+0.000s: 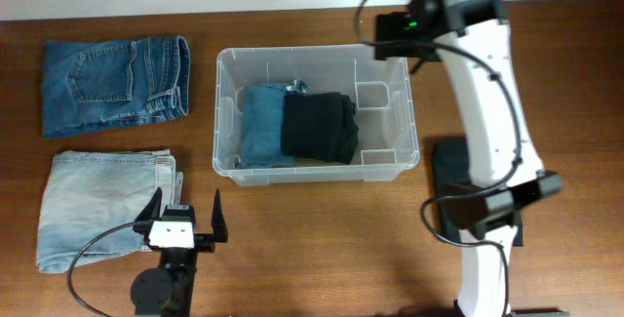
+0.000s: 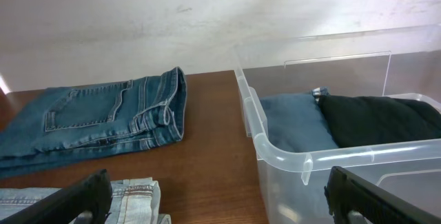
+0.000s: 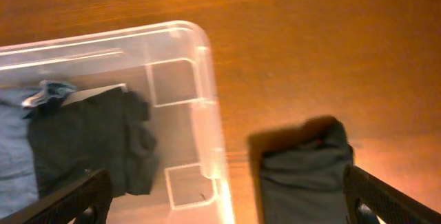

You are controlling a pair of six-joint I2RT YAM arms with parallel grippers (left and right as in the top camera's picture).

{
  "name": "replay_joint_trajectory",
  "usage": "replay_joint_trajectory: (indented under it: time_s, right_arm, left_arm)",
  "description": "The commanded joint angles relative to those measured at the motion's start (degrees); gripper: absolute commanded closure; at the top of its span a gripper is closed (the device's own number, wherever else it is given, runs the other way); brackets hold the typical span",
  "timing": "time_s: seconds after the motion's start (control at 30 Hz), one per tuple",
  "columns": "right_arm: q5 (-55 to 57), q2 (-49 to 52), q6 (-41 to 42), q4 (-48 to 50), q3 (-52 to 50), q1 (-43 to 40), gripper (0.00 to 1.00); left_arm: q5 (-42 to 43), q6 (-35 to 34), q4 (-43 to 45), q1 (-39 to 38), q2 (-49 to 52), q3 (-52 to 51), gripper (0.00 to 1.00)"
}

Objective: Pack container
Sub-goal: 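Withdraw right gripper and reach to the remaining black garment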

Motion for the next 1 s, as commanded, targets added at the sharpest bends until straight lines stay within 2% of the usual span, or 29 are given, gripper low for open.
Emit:
replay_joint_trajectory:
  time_s: [0.0,0.23,0.43,0.53,0.67,0.7,0.97]
  right_arm:
    - [-1.18,-7.76,3.30,-0.37,-3.69,-4.37,0.01]
    - [-0.59,-19.54,19.15,-0.35,-13.03,-16.33,0.01]
    - [-4.68,-24.02,28.94,-0.35,-22.99,-23.80,0.01]
    - [-6.51,-24.00,30.60,-0.33,-29.07,-24.98,0.01]
    - [-6.49,-24.00,37.57,0.79,-40.00,-25.20,0.01]
    - [-6.51,-24.00,39.43,3.32,-45.42,-25.20,0.01]
    - [-13.31,-24.00,39.89,15.63,-63.52,-25.20,0.01]
  left_arm:
    - [0.42,0.72,-0.02,0.35,-0.28,-0.37,0.01]
    - [0.42,0.72,-0.02,0.35,-0.28,-0.37,0.01]
    - [0.42,0.72,-0.02,0.35,-0.28,-0.37,0.01]
    - [0.42,0.72,-0.02,0.35,-0.28,-0.37,0.01]
    - [0.42,0.72,-0.02,0.35,-0.28,-0.37,0.00]
    - [0.42,0.72,-0.02,0.35,-0.28,-0.37,0.01]
    - [0.42,0.72,0.00,0.35,-0.28,-0.37,0.01]
